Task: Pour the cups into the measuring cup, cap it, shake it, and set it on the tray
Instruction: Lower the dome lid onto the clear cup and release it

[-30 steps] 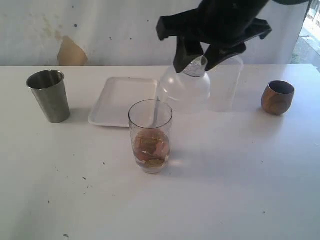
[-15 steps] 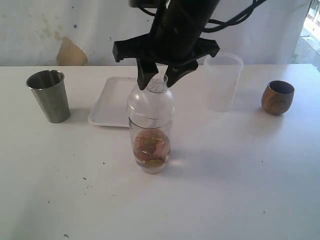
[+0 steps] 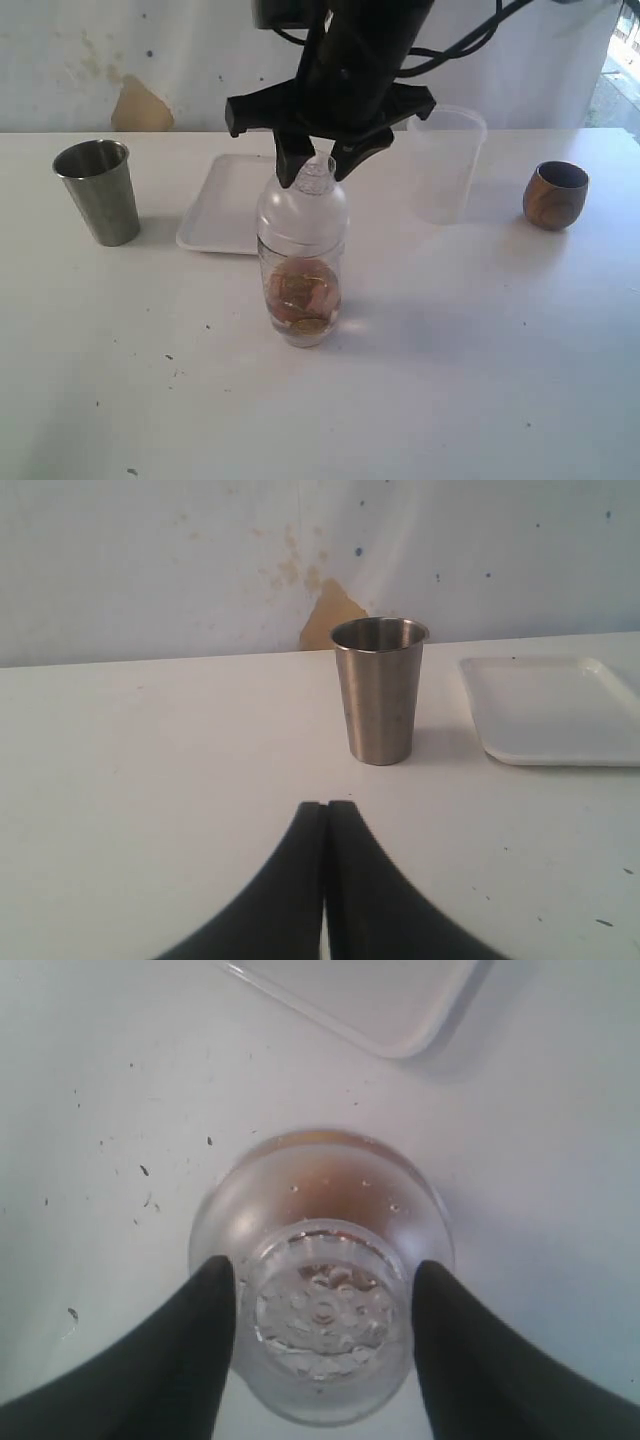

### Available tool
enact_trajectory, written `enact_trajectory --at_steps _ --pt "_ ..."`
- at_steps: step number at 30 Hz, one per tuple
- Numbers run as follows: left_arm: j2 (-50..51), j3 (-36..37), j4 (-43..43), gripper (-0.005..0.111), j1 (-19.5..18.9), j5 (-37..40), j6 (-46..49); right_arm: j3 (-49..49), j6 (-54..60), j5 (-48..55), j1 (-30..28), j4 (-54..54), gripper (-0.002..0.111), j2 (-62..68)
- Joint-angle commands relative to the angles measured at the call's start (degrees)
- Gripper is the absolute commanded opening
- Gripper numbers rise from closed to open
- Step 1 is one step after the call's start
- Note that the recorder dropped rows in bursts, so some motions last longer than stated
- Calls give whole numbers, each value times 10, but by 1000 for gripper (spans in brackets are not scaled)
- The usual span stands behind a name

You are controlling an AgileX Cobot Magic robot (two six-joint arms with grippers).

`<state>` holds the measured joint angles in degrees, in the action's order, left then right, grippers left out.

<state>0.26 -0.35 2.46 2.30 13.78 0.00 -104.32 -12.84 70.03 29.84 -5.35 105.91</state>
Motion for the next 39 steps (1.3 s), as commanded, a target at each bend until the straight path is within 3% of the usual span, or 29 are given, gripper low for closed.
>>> enact_trajectory --at_steps 1,21,31,39 --pt "-3 4 -3 0 0 -5 0 -3 -10 -1 6 3 0 2" --pt "-3 4 -3 0 0 -5 0 -3 0 -1 10 7 2 34" --pt "-3 4 -3 0 0 -5 0 -3 2 -1 10 11 47 32" --pt "-3 4 -3 0 0 -5 0 -3 11 -3 10 35 60 17"
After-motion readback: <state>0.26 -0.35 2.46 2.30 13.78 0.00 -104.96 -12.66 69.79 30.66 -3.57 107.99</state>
